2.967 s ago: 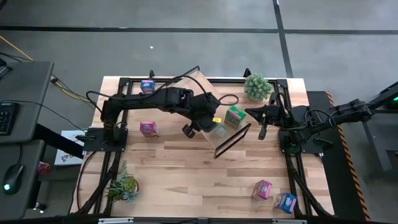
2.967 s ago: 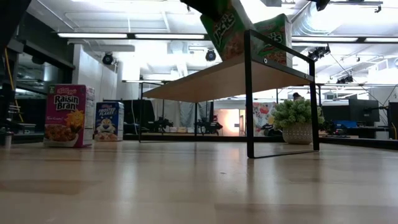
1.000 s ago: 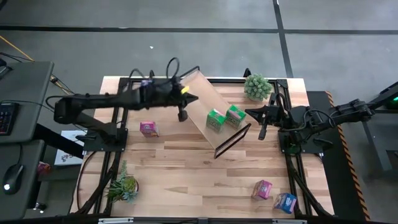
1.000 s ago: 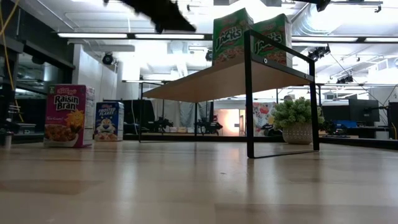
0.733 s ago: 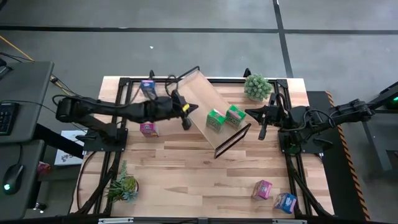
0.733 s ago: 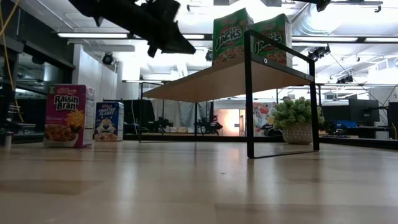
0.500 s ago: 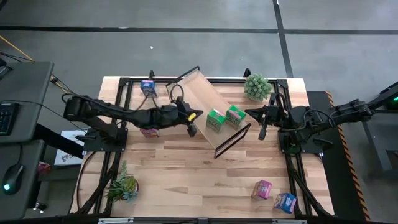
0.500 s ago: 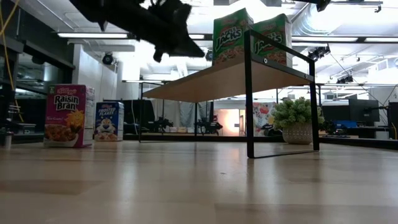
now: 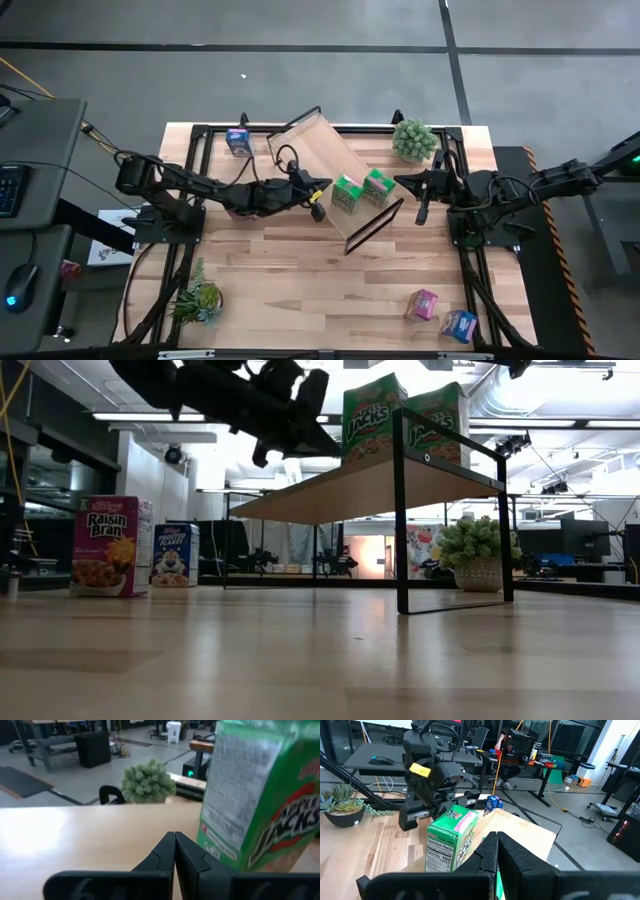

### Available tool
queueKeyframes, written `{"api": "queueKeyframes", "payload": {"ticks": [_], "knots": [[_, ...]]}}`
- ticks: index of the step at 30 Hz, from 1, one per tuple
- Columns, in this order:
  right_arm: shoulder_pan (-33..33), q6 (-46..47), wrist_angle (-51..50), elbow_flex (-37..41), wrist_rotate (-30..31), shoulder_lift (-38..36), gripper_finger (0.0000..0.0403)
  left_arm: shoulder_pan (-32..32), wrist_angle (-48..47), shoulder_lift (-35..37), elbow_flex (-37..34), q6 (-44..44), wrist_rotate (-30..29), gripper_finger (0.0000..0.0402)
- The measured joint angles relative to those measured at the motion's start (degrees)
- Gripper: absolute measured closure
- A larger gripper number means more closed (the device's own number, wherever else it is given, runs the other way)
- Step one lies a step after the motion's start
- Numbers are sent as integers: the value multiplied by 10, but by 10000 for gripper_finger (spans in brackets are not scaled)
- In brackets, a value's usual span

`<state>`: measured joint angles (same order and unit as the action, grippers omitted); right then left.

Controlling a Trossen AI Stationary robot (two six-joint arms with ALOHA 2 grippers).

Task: Stack cereal on shelf
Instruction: Put the green cereal box aligned with the other green cereal box on the shelf

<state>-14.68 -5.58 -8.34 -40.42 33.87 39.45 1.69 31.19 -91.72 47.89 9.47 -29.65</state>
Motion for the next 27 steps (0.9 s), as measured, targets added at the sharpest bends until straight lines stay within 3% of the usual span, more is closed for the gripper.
{"api": "queueKeyframes", "payload": {"ticks": [10, 19, 23, 27], "knots": [[0, 5, 1, 0, 12, -1, 403, 0, -3, -72, 64, -21, 11, 401], [7, 115, -69, 0, 170, -1, 403, 0, 4, -74, 68, -21, 25, 401], [51, 199, -138, 0, 137, -2, 403, 0, 4, -74, 68, -11, 44, 401], [121, 262, -193, 0, 35, -2, 403, 0, 24, -74, 69, -11, 55, 401]]}}
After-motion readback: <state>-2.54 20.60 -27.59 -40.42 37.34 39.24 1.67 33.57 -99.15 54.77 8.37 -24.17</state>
